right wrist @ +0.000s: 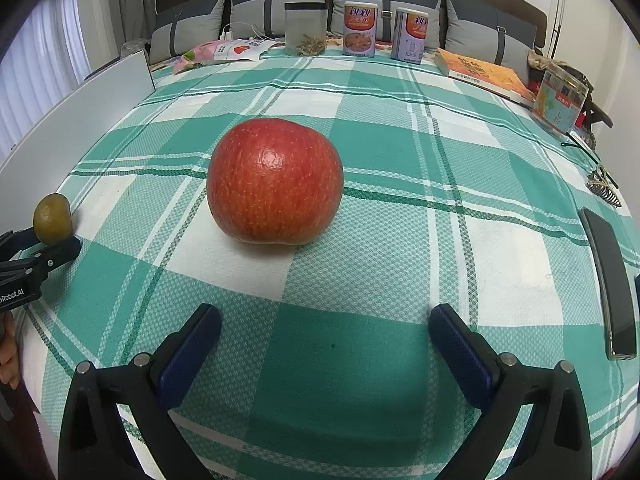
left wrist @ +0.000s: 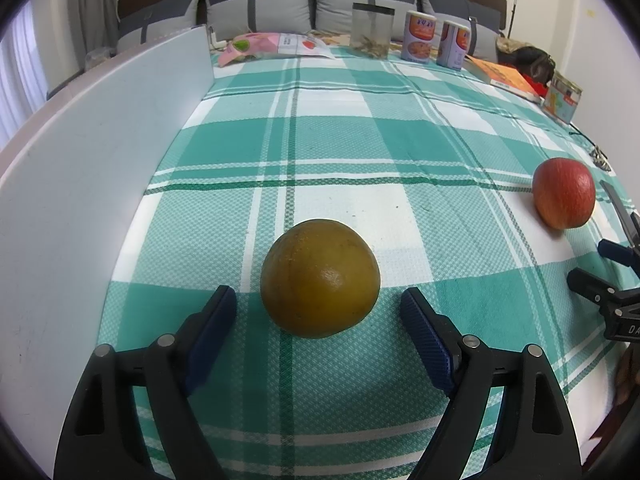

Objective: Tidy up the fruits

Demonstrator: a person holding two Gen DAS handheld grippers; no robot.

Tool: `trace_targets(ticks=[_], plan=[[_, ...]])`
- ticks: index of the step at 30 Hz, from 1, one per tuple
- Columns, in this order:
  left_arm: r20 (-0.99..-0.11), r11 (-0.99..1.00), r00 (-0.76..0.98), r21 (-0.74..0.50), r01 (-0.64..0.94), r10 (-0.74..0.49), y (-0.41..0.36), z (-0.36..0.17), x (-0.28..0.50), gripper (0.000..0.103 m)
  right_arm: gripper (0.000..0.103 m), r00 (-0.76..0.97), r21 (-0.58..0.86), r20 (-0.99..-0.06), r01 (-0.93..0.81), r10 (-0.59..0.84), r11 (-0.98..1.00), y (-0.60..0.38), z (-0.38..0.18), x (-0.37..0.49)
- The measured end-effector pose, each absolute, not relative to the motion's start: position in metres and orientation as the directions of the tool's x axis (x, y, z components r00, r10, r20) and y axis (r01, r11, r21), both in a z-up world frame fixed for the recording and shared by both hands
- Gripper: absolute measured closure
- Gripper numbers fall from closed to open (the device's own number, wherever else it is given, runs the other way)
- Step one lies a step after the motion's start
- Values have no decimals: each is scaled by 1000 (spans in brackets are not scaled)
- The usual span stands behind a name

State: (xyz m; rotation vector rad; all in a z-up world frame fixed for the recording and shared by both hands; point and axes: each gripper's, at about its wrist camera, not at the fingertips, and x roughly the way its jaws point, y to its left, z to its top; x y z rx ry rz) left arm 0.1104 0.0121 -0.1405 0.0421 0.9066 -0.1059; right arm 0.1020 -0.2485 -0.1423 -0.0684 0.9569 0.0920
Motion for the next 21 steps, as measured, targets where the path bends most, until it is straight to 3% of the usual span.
trace_targets(ticks=[7, 12, 14, 19, 20, 21], plan=[[-792, 990, 600, -44, 130, -114, 16, -138, 111, 15, 0, 577, -18, -816, -101, 44, 995, -248, -143, 101], [-772, 938, 544, -330, 102, -330, 53, -127, 111, 16, 0, 579, -21, -814, -113, 48, 993, -248, -140, 97], [-765, 918, 519, -381, 111, -380, 62, -124, 110, 16, 0, 599, -13, -799, -112, 58, 994, -251, -136, 89], [-768, 930, 525, -327, 170, -366, 53, -124, 108, 19, 0, 627, 104, -761, -130, 164, 986, -257, -114, 99], [-769, 934, 531, -306, 183, -356, 46, -124, 110, 22, 0, 636, 128, -750, -133, 184, 983, -256, -108, 106], [-771, 938, 533, -289, 192, -348, 42, -125, 113, 32, 0, 637, 148, -745, -136, 201, 980, -255, -103, 115]])
